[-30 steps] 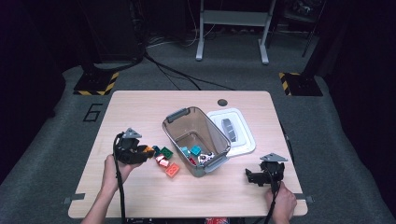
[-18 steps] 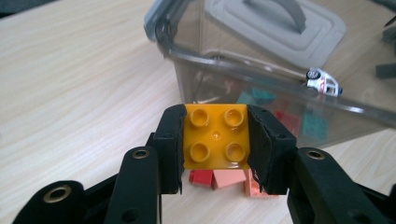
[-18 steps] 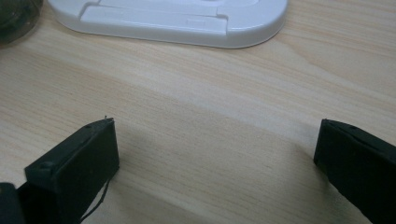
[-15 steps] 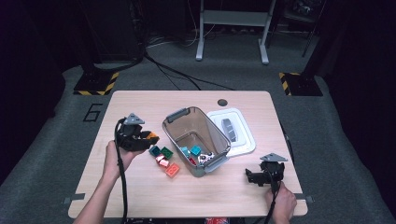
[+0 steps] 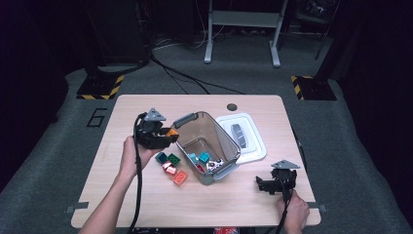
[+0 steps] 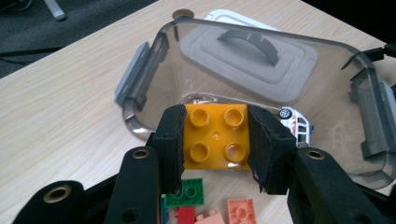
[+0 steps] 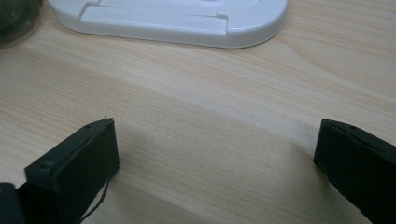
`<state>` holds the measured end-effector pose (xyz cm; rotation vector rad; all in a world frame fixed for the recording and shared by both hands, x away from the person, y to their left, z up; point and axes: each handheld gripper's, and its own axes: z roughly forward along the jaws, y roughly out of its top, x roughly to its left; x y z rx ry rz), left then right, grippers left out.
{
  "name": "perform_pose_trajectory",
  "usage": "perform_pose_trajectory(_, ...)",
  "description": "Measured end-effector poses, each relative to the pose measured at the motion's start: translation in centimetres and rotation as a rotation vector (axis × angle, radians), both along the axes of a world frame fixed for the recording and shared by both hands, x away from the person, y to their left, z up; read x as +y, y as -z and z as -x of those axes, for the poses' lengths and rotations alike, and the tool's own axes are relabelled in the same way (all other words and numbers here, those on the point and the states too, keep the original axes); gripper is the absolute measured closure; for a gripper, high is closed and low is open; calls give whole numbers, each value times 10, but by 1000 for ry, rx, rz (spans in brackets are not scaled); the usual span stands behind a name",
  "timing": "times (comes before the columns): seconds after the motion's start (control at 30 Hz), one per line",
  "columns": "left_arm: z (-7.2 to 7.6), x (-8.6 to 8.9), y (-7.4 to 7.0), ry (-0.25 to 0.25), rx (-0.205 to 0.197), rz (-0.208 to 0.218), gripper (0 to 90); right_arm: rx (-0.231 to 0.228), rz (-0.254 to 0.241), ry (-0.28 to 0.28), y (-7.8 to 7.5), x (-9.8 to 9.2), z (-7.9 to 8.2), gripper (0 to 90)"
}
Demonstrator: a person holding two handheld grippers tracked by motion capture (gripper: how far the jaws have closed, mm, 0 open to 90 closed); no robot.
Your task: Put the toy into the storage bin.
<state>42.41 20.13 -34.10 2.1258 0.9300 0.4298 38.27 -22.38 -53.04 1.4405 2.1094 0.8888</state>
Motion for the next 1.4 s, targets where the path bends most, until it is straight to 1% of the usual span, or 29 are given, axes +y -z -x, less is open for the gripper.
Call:
perform_pose_trajectory(0.17,-5,-15,1,27,4,-12,591,0,0,1,0,0,0,0)
perform_pose_trajectory(0.27,-7,-23,5,42,19,-19,591,0,0,0,0,0,0,0)
perform_pose_trajectory(0.3,-8,-26,7,44,22,-15,591,0,0,0,0,0,0,0)
perform_pose_trajectory(0.47,-11,-36,13,67,40,-34,591,0,0,0,0,0,0,0)
perform_pose_trajectory(0.5,-11,-38,14,70,50,-33,591,0,0,0,0,0,0,0)
perform_pose_trajectory(0.63,-13,-44,22,87,70,-55,591,0,0,1,0,0,0,0)
perform_pose_trajectory(0.73,-14,-49,30,97,93,-63,591,0,0,0,0,0,0,0)
perform_pose_trajectory(0.83,-14,-51,36,103,118,-74,591,0,0,0,0,0,0,0)
perform_pose_trajectory(0.87,-15,-52,38,106,118,-80,591,0,0,0,0,0,0,0)
perform_pose_trajectory(0.97,-15,-52,43,107,131,-86,591,0,0,0,0,0,0,0)
perform_pose_trajectory(1.0,-15,-53,44,104,141,-81,591,0,0,0,0,0,0,0)
perform_pose_trajectory(1.17,-15,-52,49,112,160,-90,591,0,0,0,0,0,0,0)
perform_pose_trajectory(1.33,-16,-50,52,116,168,-102,590,0,0,0,0,0,0,0)
perform_pose_trajectory(1.4,-15,-50,52,118,169,-98,590,0,0,0,0,0,0,0)
